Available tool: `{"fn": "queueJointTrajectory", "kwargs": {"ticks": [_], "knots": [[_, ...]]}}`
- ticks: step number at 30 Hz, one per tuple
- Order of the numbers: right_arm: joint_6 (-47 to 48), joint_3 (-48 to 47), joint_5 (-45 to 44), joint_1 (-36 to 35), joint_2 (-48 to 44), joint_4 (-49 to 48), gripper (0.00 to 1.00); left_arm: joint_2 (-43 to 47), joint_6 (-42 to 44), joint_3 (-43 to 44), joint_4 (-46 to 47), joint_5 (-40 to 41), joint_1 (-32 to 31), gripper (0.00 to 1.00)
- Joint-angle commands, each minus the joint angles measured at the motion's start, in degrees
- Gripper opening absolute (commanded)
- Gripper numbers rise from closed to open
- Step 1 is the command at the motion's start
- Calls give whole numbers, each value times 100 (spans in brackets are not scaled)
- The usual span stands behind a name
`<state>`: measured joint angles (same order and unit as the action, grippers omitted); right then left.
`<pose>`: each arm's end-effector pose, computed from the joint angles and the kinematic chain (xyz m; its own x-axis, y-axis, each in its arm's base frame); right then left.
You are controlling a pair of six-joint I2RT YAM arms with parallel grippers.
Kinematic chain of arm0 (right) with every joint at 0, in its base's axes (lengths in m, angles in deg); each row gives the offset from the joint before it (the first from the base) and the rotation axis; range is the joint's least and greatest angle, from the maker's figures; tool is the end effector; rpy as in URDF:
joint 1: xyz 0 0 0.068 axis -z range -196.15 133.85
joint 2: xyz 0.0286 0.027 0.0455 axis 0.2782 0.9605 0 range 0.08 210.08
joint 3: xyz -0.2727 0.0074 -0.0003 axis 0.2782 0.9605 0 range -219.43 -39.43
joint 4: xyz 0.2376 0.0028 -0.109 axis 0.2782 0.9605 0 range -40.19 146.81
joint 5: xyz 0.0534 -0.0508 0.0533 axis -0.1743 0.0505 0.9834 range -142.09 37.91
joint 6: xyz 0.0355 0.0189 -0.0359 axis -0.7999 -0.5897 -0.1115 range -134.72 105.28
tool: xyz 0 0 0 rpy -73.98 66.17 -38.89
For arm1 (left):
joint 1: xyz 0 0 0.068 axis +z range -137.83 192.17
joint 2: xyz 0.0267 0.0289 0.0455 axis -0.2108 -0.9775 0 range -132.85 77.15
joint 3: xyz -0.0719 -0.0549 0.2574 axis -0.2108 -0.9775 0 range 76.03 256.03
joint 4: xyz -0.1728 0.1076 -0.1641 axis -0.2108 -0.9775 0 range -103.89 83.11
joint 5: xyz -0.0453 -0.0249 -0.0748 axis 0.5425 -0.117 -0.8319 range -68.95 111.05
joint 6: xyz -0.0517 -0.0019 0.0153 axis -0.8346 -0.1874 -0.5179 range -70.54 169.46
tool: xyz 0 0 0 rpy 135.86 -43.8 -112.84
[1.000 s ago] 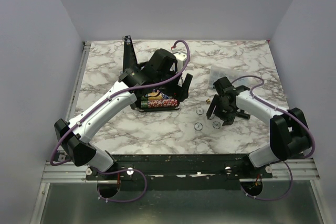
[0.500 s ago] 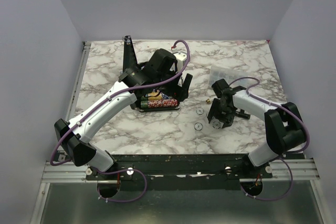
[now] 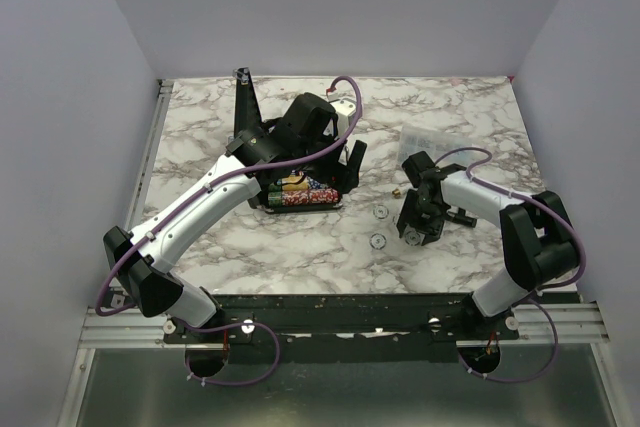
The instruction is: Pack up texas hold em set
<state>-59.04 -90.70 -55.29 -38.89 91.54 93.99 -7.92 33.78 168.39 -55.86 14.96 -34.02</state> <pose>0.2436 0.0999 0.1561 -0.9228 0.3697 -0.1089 0.3688 0.9291 0.0286 0.2149 -0.2296 0.3944 -0.6520 0.2914 -0.7000 0.6192 0.7374 -0.2698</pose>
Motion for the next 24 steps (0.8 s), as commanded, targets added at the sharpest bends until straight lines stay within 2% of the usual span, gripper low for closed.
{"fn": "queueJointTrajectory", "kwargs": {"ticks": [1, 12, 24], "knots": [[41, 11, -136, 40, 202, -172, 60, 73, 39, 63, 10, -59, 9, 92], [104, -33, -87, 33, 77, -185, 49, 71, 39, 56, 2, -55, 7, 92], [204, -218, 83, -92, -232, -50, 24, 61, 39, 54, 2, -67, 11, 92]]}}
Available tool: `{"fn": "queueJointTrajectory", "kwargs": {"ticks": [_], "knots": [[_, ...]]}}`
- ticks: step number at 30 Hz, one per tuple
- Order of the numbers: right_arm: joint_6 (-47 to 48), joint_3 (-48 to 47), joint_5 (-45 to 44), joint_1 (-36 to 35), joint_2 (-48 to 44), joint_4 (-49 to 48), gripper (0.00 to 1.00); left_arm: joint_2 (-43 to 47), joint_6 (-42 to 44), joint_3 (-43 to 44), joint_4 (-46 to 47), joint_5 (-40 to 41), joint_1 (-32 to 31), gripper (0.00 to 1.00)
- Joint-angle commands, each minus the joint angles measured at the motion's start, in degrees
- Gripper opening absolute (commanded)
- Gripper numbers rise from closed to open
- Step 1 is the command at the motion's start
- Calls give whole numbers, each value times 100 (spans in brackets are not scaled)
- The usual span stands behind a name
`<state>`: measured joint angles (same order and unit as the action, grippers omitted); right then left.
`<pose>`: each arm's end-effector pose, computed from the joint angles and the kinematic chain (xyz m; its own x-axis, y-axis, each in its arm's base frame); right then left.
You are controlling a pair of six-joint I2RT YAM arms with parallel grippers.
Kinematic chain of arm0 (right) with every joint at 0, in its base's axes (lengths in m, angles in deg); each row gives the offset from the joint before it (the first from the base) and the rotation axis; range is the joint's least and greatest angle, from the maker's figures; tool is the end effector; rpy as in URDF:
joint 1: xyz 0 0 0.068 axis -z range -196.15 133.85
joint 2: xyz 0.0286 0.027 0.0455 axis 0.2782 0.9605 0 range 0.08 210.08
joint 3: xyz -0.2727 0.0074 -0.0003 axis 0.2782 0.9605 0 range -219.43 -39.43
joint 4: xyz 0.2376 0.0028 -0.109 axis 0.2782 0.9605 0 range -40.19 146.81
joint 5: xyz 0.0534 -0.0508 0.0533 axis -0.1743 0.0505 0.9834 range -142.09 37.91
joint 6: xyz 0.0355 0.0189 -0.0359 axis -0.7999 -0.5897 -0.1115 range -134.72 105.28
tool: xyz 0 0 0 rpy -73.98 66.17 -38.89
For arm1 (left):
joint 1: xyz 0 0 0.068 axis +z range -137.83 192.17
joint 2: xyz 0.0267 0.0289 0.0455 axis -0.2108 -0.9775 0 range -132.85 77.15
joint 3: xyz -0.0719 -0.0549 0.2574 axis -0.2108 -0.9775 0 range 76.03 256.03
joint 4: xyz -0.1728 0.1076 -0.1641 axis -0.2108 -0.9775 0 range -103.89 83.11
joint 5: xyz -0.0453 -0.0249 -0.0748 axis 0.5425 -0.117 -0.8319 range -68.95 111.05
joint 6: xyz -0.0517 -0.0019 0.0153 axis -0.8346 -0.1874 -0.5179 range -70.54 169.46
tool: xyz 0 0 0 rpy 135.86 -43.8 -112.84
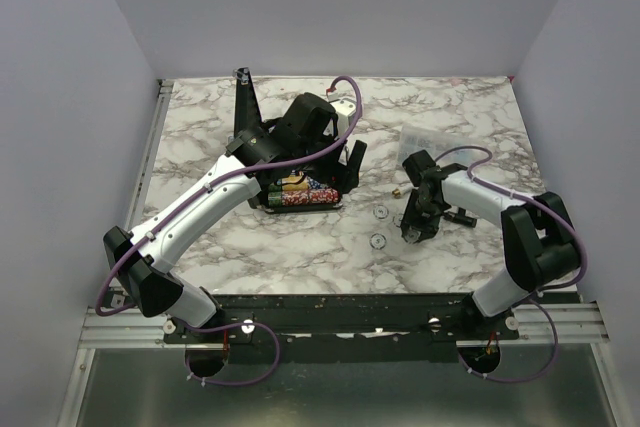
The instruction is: Pack up texas hold em set
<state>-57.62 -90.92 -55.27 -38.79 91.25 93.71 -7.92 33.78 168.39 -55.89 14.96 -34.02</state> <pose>0.2449 0.0999 0.1583 -0.9296 0.3488 -0.1194 0.3470 0.9372 0.0356 0.2149 -0.2295 0.3944 -0.6523 0.2917 -0.6996 0.6191 0.7375 -0.2698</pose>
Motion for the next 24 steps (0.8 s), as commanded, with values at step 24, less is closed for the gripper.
{"fn": "queueJointTrajectory", "kwargs": {"ticks": [24], "knots": [[-682, -783, 418, -1428, 404, -206, 26, 88, 39, 66, -12, -33, 14, 92]]}}
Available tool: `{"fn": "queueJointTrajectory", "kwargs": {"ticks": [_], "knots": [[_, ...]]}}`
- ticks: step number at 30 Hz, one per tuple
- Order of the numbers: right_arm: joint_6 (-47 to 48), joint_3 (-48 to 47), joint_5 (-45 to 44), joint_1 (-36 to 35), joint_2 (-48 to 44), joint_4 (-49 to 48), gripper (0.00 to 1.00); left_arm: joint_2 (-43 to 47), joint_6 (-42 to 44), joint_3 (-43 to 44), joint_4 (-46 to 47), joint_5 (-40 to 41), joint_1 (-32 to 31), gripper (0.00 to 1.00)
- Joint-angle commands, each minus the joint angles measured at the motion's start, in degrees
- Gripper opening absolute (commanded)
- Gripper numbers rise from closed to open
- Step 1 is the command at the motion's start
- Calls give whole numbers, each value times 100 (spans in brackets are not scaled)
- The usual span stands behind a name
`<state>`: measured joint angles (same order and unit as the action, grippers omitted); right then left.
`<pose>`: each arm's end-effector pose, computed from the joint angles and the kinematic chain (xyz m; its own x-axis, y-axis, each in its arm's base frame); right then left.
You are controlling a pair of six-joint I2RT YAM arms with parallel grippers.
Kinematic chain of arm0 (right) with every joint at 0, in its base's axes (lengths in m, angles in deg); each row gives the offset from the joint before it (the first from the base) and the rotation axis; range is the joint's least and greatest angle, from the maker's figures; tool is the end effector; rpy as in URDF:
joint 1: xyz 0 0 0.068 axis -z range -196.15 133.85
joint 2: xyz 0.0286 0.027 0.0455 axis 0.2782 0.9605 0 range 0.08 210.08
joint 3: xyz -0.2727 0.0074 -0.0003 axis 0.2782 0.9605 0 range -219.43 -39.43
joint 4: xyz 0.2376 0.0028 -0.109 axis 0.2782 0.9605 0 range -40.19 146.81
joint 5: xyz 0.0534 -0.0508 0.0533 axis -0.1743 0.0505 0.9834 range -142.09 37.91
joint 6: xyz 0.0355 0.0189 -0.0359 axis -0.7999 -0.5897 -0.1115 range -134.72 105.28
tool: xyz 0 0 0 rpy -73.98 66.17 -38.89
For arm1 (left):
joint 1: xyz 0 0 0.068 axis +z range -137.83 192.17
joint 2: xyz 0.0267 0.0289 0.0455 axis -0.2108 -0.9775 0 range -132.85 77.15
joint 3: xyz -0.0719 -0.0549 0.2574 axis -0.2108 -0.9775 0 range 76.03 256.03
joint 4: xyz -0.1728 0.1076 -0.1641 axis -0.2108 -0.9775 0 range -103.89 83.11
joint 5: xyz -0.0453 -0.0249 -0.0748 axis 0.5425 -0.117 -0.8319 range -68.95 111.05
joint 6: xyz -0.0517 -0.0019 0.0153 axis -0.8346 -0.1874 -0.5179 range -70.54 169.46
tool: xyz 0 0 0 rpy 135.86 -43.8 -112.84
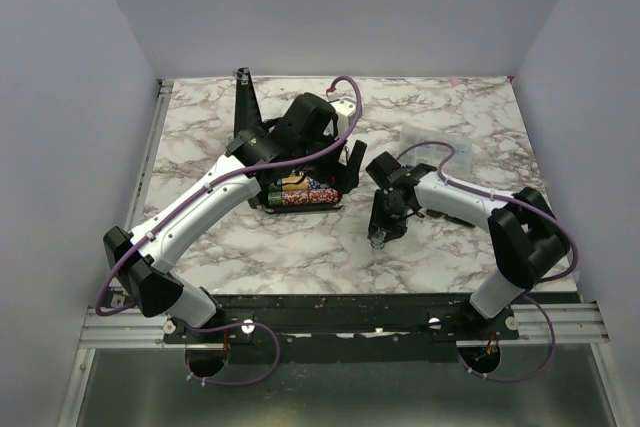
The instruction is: Pack up texas hold em set
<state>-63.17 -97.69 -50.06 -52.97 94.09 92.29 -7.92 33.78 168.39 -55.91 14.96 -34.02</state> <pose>0.2352 0.1776 0.1751 -0.9723 0.2064 -0.1093 0.1855 0.9668 0.1755 0.2149 -0.2295 0.3944 -0.6524 0.2918 -0.6994 0.6191 0.7376 -0.2697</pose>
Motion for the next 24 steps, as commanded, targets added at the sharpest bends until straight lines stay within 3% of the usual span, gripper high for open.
{"fn": "queueJointTrajectory", "kwargs": {"ticks": [1, 10, 24], "knots": [[-114, -120, -105, -9, 141, -72, 27, 88, 39, 68, -8, -33, 13, 92], [-114, -63, -68, -9, 205, -75, 31, 77, 39, 64, -12, -42, 9, 92], [-92, -122, -129, -10, 133, 45, 56, 62, 44, 63, -12, -40, 10, 92]]}}
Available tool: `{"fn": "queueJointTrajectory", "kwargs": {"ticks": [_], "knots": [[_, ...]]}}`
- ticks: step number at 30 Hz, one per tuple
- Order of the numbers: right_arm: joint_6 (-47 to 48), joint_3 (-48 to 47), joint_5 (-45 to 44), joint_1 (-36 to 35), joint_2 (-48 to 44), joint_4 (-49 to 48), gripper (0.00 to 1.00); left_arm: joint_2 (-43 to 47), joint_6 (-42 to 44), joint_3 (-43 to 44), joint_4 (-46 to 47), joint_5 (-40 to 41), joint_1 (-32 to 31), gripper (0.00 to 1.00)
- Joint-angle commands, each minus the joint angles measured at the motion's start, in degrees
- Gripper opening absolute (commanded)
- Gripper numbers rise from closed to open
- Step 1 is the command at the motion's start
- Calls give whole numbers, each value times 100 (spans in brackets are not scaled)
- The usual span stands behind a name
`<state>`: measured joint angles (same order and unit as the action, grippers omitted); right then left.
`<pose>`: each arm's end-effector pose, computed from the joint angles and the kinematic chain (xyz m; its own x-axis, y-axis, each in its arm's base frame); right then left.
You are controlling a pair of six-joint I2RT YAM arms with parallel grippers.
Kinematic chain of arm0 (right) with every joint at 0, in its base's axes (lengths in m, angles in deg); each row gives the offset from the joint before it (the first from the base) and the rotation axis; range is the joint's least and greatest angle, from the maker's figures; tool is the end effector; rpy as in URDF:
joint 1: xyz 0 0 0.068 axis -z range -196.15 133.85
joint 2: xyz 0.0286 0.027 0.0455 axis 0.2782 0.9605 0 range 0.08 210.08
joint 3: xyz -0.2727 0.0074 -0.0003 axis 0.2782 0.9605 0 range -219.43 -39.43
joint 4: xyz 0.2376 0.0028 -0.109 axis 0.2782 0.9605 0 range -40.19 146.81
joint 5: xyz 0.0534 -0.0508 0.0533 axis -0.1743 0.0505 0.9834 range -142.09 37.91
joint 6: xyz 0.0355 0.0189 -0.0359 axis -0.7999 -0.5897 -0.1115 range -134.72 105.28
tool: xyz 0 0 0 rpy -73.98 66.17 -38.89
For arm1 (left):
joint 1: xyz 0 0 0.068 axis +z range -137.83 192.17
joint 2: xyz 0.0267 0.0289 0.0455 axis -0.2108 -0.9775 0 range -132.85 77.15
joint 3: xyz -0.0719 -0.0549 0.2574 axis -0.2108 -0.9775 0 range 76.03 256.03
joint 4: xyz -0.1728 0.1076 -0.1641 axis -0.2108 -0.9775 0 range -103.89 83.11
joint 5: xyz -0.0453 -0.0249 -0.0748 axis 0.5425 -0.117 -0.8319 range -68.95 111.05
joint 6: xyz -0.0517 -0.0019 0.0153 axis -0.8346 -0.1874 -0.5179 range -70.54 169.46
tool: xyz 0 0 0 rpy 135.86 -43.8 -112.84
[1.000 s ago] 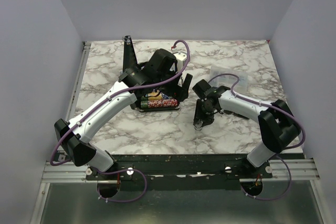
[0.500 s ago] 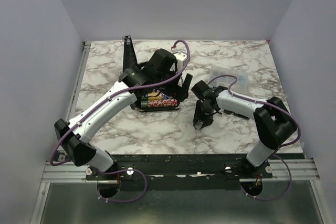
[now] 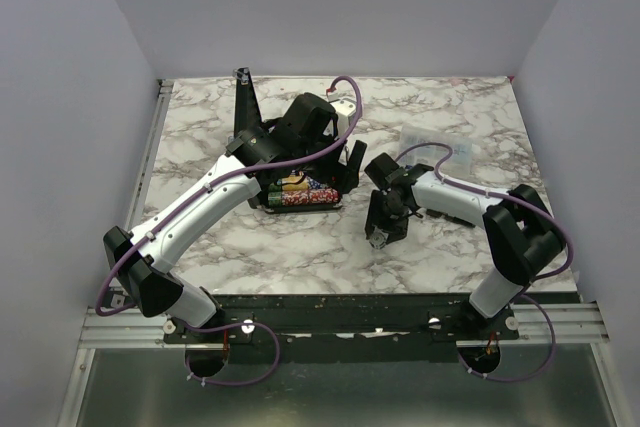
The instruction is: Pack up texas hold em set
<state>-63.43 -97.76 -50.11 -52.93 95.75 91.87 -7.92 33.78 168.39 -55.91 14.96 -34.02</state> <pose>0.2375 0.1790 0.1676 -0.9729 0.2103 -0.0958 0.1934 0.9679 0.1605 0.2149 -0.2295 0.3944 -0.6524 0.2918 -0.6994 0.6191 0.7376 -0.2697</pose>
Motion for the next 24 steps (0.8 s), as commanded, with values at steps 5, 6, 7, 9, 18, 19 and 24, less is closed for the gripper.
{"fn": "queueJointTrajectory", "kwargs": {"ticks": [5, 6, 7, 9, 18, 19, 24], "knots": [[-69, -211, -470, -5, -143, 253, 59, 70, 39, 64, -12, -42, 7, 92], [-67, -242, -545, 3, -170, 278, 60, 74, 39, 63, -12, -42, 13, 92], [-73, -274, -617, 26, -180, 306, 60, 78, 39, 63, -12, -43, 11, 92], [-69, -324, -646, 137, -190, 338, 63, 80, 39, 55, -3, -33, 12, 92], [316, -323, -758, 854, -145, 389, 69, 119, 48, 54, -3, -6, 14, 92], [382, -357, -791, 901, -102, 408, 69, 122, 48, 59, -3, -6, 9, 92], [666, -490, -874, 1129, 115, 417, 69, 98, 56, 54, -3, -7, 11, 92]]}}
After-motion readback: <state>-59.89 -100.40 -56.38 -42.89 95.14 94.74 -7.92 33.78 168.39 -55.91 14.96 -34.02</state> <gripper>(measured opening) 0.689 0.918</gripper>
